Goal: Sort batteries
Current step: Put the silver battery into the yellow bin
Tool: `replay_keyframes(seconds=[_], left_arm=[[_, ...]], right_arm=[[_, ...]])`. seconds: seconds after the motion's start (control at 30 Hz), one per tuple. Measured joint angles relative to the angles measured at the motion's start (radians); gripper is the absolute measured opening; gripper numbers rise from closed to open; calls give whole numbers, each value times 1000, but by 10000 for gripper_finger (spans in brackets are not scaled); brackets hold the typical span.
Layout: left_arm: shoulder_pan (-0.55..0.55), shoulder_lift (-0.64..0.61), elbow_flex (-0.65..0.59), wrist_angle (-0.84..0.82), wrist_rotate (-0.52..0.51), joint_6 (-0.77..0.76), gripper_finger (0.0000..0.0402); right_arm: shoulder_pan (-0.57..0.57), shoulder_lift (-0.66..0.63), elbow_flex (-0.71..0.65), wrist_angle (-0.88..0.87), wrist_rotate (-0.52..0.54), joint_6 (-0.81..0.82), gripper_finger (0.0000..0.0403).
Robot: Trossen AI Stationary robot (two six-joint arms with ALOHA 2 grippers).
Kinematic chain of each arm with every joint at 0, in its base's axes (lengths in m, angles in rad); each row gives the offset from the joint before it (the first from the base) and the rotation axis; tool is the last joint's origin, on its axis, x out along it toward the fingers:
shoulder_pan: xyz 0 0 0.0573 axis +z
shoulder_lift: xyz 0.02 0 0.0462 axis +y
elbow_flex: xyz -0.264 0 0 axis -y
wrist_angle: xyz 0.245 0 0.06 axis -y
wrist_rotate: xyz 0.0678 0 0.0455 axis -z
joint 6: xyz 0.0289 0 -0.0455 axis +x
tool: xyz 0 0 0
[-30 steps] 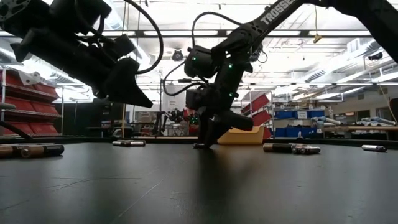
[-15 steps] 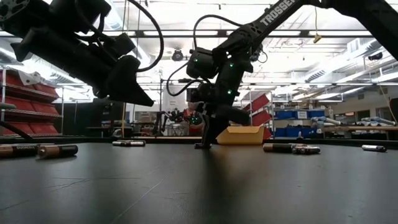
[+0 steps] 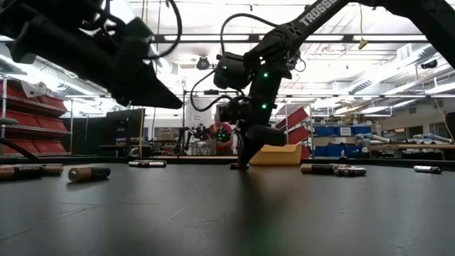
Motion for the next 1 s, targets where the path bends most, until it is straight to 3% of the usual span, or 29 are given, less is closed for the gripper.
replay_keyframes(seconds=[0.33,0.47,0.67,0.83,1.0], left_arm=[[-12,0,0,-31,0,-1,115],[-12,0,0,-30,-2,-8,115],[-11,0,0,-24,-16,-44,115],[-11,3,0,2,-17,-75,115],[-11,3,4,8,-17,-81,115]], right_arm=[[-31,-159,-42,-74,-44,17,1],[-66,-254,-67,-72,29,16,0],[-213,-348,-115,-14,125,53,0],[-374,-328,-123,63,134,108,0],[-464,-257,-122,95,36,128,14]])
